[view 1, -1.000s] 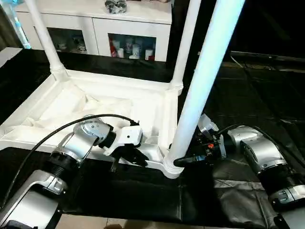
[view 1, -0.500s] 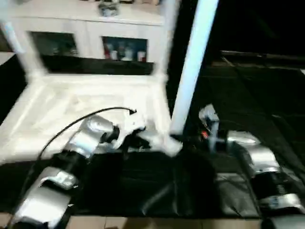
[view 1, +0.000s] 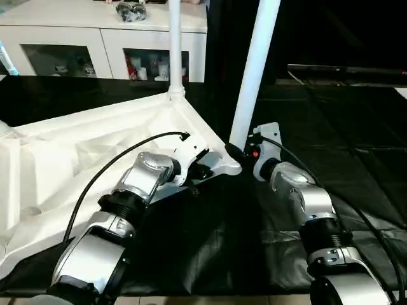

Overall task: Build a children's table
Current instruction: Rotate leg to tighten

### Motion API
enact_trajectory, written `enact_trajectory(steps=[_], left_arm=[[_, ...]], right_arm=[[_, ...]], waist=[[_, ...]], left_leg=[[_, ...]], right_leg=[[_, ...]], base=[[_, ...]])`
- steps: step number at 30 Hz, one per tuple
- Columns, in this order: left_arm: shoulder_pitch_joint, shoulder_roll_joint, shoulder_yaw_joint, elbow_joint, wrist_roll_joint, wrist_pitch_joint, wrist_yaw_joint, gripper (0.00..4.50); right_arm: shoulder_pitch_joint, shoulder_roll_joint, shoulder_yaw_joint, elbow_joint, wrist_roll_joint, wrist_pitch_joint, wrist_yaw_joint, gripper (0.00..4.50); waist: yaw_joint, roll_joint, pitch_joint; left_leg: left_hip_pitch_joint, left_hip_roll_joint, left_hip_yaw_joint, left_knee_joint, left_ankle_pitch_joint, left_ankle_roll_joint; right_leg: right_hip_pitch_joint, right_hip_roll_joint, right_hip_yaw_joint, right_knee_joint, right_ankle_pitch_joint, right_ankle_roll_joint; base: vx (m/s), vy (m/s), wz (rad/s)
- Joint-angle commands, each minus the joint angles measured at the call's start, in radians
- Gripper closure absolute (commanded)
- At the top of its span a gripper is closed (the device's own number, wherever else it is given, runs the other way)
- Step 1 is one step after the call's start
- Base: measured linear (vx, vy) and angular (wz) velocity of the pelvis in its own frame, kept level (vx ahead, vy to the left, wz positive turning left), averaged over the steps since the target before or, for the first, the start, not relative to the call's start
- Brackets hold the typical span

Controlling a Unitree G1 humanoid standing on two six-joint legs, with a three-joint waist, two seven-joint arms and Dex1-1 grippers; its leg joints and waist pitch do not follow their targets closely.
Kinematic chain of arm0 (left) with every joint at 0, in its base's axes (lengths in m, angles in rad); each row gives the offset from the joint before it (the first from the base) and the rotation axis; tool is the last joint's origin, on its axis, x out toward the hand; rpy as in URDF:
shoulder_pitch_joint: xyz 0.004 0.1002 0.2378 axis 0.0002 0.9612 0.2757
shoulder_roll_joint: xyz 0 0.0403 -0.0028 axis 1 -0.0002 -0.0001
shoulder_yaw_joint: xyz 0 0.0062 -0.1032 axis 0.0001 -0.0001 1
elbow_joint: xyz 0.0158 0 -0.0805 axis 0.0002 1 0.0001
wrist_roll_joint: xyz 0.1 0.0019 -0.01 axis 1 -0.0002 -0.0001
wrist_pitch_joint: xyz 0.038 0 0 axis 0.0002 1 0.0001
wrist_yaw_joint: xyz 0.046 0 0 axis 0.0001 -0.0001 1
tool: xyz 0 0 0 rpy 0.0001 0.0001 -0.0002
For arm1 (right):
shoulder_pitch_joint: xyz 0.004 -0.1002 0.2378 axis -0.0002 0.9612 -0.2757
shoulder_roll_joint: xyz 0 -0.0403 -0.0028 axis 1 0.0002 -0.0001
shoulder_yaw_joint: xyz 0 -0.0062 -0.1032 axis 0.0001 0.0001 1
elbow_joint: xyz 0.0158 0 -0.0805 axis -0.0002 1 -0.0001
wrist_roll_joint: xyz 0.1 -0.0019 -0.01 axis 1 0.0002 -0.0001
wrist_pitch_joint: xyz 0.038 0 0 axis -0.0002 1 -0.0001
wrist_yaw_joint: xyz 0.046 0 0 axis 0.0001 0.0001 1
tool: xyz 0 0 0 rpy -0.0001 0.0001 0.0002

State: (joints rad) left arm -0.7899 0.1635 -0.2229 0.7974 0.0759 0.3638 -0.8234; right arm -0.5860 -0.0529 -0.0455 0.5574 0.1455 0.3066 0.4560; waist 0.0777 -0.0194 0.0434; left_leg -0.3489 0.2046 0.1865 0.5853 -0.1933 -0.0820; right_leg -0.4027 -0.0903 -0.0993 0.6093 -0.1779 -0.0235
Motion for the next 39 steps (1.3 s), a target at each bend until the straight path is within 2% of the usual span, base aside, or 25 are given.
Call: enact_trajectory(steps=[1,2,4,7,8,9,10,11,12,14,15,18,21,22,24,26,28,31,33,36,39], left_arm=[[-0.038,-0.050,0.006,-0.040,-0.014,-0.026,0.049,4.50],[-0.038,-0.050,0.006,-0.040,-0.014,-0.026,0.049,4.50],[-0.020,-0.019,-0.004,-0.050,-0.008,-0.051,0.012,4.50],[-0.001,0.020,-0.017,-0.061,0.000,-0.072,-0.023,4.50],[0.005,0.030,-0.019,-0.065,-0.001,-0.073,-0.037,4.50],[0.009,0.039,-0.021,-0.068,-0.002,-0.076,-0.048,4.50],[0.017,0.050,-0.025,-0.077,-0.003,-0.085,-0.069,4.50],[0.019,0.051,-0.026,-0.078,-0.003,-0.087,-0.072,4.50],[0.031,0.068,-0.037,-0.092,-0.001,-0.102,-0.107,4.50],[0.049,0.091,-0.054,-0.110,0.001,-0.110,-0.156,4.50],[0.057,0.103,-0.061,-0.116,0.003,-0.120,-0.179,4.50],[0.075,0.133,-0.081,-0.121,0.001,-0.161,-0.253,4.50],[0.090,0.154,-0.095,-0.130,-0.013,-0.211,-0.325,4.50],[0.099,0.171,-0.107,-0.140,-0.018,-0.238,-0.370,4.50],[0.110,0.189,-0.119,-0.158,-0.028,-0.255,-0.424,4.50],[0.123,0.224,-0.151,-0.177,-0.024,-0.296,-0.511,4.50],[0.126,0.240,-0.169,-0.182,-0.016,-0.318,-0.546,4.50],[0.130,0.261,-0.189,-0.189,-0.013,-0.350,-0.602,4.50],[0.132,0.271,-0.197,-0.191,-0.009,-0.371,-0.629,4.50],[0.137,0.282,-0.204,-0.202,-0.010,-0.384,-0.656,4.50],[0.140,0.295,-0.216,-0.221,-0.013,-0.392,-0.682,4.50]], right_arm=[[0.018,0.111,0.096,0.004,0.031,0.044,0.078,1.73],[0.018,0.111,0.096,0.004,0.031,0.044,0.078,1.54],[0.028,0.098,0.086,-0.001,0.019,0.023,0.067,1.30],[0.040,0.070,0.064,0.002,0.023,-0.014,0.070,1.11],[0.045,0.061,0.059,-0.006,0.031,-0.019,0.083,0.95],[0.051,0.053,0.057,-0.015,0.037,-0.025,0.097,0.85],[0.059,0.040,0.057,-0.028,0.042,-0.032,0.114,0.81],[0.060,0.038,0.057,-0.030,0.042,-0.034,0.118,0.66],[0.072,0.016,0.051,-0.051,0.056,-0.046,0.153,0.52],[0.087,-0.018,0.048,-0.081,0.079,-0.052,0.220,0.41],[0.098,-0.042,0.056,-0.100,0.081,-0.060,0.274,0.33],[0.130,-0.121,0.095,-0.156,0.088,-0.050,0.428,0.05],[0.143,-0.167,0.113,-0.180,0.098,-0.039,0.510,0.05],[0.147,-0.195,0.121,-0.192,0.111,-0.033,0.563,0.05],[0.150,-0.230,0.132,-0.206,0.127,-0.025,0.622,0.05],[0.141,-0.289,0.151,-0.208,0.133,-0.032,0.721,0.05],[0.132,-0.314,0.156,-0.201,0.132,-0.037,0.767,0.05],[0.111,-0.354,0.171,-0.190,0.148,-0.020,0.867,0.05],[0.105,-0.372,0.184,-0.188,0.152,-0.013,0.914,0.05],[0.099,-0.389,0.206,-0.179,0.147,-0.012,0.962,0.37],[0.089,-0.401,0.236,-0.159,0.134,-0.035,1.001,0.47]], waist=[[0.001,0.011,-0.059],[0.001,0.009,-0.058],[0.002,0.014,-0.058],[-0.003,0.015,-0.059],[-0.007,0.005,-0.059],[-0.007,0.011,-0.060],[-0.008,0.012,-0.060],[-0.009,0.012,-0.061],[-0.012,0.003,-0.061],[-0.009,0.009,-0.062],[-0.009,0.008,-0.062],[-0.008,0.003,-0.058],[-0.004,0.004,-0.055],[-0.003,-0.004,-0.055],[0.003,0.001,-0.055],[0.012,0.002,-0.056],[0.020,0.005,-0.057],[0.030,0.002,-0.058],[0.034,0.001,-0.057],[0.036,-0.002,-0.058],[0.036,-0.005,-0.057]], left_leg=[[-0.001,0.024,-0.012,-0.069,-0.172,0.028],[0.000,0.024,-0.012,-0.069,-0.182,0.027],[0.001,0.024,-0.014,-0.071,-0.197,0.019],[-0.001,0.026,-0.015,-0.072,-0.193,0.015],[-0.002,0.026,-0.014,-0.072,-0.190,0.018],[-0.002,0.027,-0.014,-0.071,-0.177,0.024],[-0.003,0.027,-0.014,-0.071,-0.167,0.030],[-0.003,0.027,-0.014,-0.070,-0.161,0.033],[-0.004,0.027,-0.012,-0.069,-0.149,0.038],[-0.003,0.029,-0.011,-0.066,-0.138,0.054],[-0.004,0.029,-0.011,-0.066,-0.134,0.061],[-0.005,0.028,-0.009,-0.065,-0.152,0.071],[-0.004,0.029,-0.010,-0.067,-0.177,0.066],[-0.003,0.030,-0.009,-0.067,-0.184,0.061],[0.001,0.032,-0.011,-0.068,-0.192,0.053],[0.000,0.035,-0.010,-0.068,-0.184,0.058],[0.005,0.037,-0.006,-0.066,-0.175,0.056],[0.003,0.037,-0.006,-0.065,-0.173,0.055],[0.001,0.037,-0.005,-0.065,-0.170,0.054],[0.001,0.036,-0.005,-0.064,-0.169,0.049],[-0.001,0.036,-0.005,-0.064,-0.166,0.047]], right_leg=[[0.057,-0.062,0.055,-0.080,-0.194,-0.192],[0.057,-0.062,0.055,-0.082,-0.212,-0.189],[0.057,-0.063,0.055,-0.086,-0.250,-0.177],[0.057,-0.063,0.056,-0.082,-0.224,-0.181],[0.058,-0.063,0.056,-0.081,-0.215,-0.184],[0.058,-0.063,0.057,-0.077,-0.192,-0.194],[0.059,-0.062,0.056,-0.075,-0.170,-0.198],[0.060,-0.062,0.057,-0.072,-0.154,-0.203],[0.061,-0.061,0.057,-0.071,-0.136,-0.212],[0.060,-0.063,0.059,-0.066,-0.105,-0.225],[0.061,-0.061,0.058,-0.065,-0.089,-0.230],[0.062,-0.063,0.058,-0.070,-0.124,-0.228],[0.059,-0.064,0.059,-0.077,-0.196,-0.208],[0.058,-0.065,0.059,-0.079,-0.222,-0.201],[0.055,-0.067,0.058,-0.081,-0.254,-0.193],[0.055,-0.064,0.058,-0.077,-0.238,-0.194],[0.049,-0.062,0.059,-0.072,-0.206,-0.205],[0.053,-0.062,0.057,-0.068,-0.187,-0.215],[0.053,-0.064,0.058,-0.068,-0.190,-0.211],[0.054,-0.064,0.058,-0.068,-0.207,-0.205],[0.053,-0.066,0.057,-0.070,-0.226,-0.202]], base=[[0.000,0.000,0.00],[0.000,0.000,0.00],[0.000,0.000,0.00],[0.000,0.000,0.00],[0.000,0.000,0.00],[0.000,0.000,0.00],[0.000,0.000,0.00],[0.000,0.000,0.00],[0.000,0.000,0.00],[0.000,0.000,0.00],[0.000,0.000,0.00],[0.000,0.000,0.00],[0.000,0.000,0.00],[0.000,0.000,0.00],[0.000,0.000,0.00],[0.000,0.000,0.00],[0.000,0.000,0.00],[0.000,0.000,0.00],[0.000,0.000,0.00],[0.000,0.000,0.00],[0.000,0.000,0.00]])
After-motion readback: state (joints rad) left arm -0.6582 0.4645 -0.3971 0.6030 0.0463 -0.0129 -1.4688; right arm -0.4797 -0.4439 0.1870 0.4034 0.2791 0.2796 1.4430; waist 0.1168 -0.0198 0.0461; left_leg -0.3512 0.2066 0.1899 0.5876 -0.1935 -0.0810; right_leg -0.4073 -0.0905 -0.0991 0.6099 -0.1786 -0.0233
